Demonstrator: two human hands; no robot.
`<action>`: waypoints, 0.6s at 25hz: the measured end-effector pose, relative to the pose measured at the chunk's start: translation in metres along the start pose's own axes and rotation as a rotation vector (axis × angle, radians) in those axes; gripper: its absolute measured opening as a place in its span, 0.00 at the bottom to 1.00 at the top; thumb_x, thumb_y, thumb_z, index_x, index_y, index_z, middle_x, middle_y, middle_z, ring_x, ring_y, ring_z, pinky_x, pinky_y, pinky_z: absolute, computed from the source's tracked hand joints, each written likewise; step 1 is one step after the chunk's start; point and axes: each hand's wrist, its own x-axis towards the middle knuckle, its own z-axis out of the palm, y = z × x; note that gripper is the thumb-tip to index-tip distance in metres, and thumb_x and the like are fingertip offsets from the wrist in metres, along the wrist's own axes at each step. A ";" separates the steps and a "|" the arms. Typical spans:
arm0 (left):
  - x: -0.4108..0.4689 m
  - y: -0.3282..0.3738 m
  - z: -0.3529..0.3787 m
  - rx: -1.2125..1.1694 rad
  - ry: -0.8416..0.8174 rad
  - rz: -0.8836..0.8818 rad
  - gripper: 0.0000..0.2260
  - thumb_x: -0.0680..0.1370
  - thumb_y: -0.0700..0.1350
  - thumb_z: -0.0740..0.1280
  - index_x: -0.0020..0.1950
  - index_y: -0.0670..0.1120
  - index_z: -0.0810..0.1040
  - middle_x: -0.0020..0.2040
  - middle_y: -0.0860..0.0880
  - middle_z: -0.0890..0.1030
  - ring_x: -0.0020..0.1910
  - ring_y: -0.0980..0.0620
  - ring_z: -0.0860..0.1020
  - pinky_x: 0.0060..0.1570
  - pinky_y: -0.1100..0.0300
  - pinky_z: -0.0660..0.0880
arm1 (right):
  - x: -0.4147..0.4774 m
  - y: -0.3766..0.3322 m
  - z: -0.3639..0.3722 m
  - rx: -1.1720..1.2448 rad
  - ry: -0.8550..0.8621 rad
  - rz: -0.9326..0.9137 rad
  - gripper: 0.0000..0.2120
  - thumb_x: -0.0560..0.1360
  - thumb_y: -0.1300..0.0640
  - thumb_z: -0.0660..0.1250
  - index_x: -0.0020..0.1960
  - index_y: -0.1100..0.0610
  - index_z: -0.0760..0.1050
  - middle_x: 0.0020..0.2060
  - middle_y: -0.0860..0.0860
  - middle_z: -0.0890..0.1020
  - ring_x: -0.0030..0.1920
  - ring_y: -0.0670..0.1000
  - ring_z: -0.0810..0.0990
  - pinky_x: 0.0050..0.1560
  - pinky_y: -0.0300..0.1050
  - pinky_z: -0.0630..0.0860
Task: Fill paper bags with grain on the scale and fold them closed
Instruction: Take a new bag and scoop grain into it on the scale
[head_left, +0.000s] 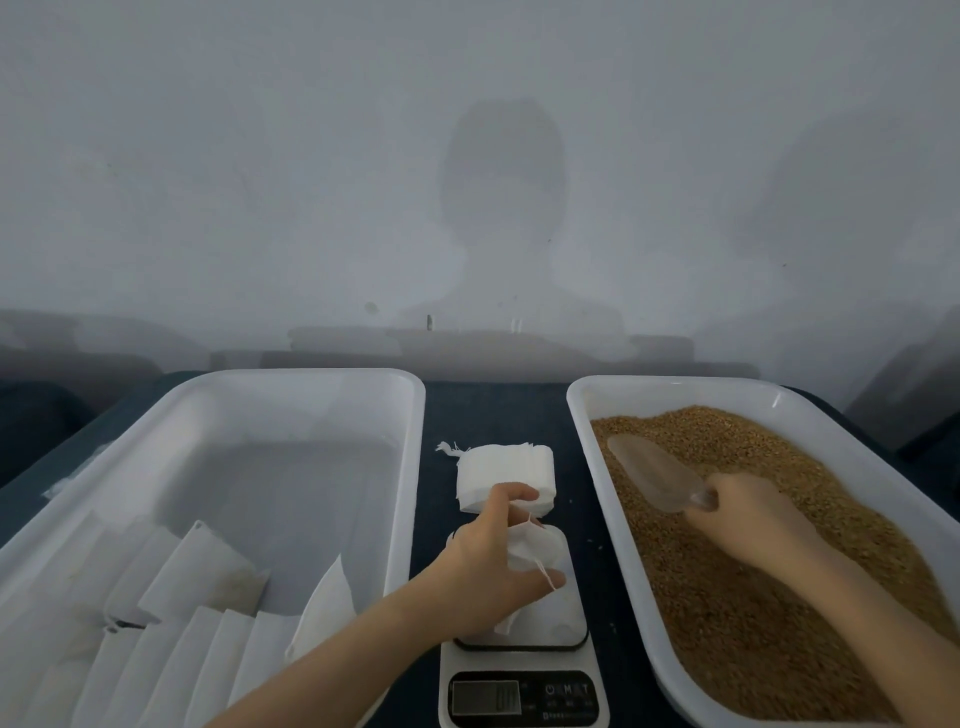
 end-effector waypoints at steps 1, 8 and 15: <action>0.000 0.000 0.000 -0.003 -0.016 0.009 0.30 0.73 0.52 0.72 0.61 0.66 0.52 0.63 0.55 0.70 0.60 0.52 0.73 0.62 0.60 0.72 | -0.004 0.001 -0.007 -0.065 0.046 0.001 0.12 0.77 0.48 0.61 0.40 0.53 0.74 0.35 0.48 0.77 0.30 0.45 0.76 0.27 0.37 0.69; 0.001 -0.004 0.001 0.027 -0.118 0.005 0.33 0.73 0.53 0.72 0.63 0.63 0.50 0.66 0.58 0.67 0.61 0.57 0.68 0.55 0.69 0.68 | -0.020 -0.011 -0.030 -0.330 0.025 0.024 0.13 0.76 0.45 0.61 0.36 0.50 0.69 0.36 0.46 0.73 0.33 0.44 0.75 0.28 0.38 0.68; 0.004 -0.006 0.001 0.120 -0.146 -0.051 0.30 0.69 0.56 0.74 0.67 0.61 0.65 0.62 0.64 0.70 0.58 0.61 0.67 0.52 0.70 0.65 | 0.006 -0.030 -0.007 -0.220 0.037 -0.008 0.15 0.77 0.49 0.61 0.33 0.51 0.64 0.40 0.48 0.70 0.37 0.48 0.74 0.32 0.41 0.68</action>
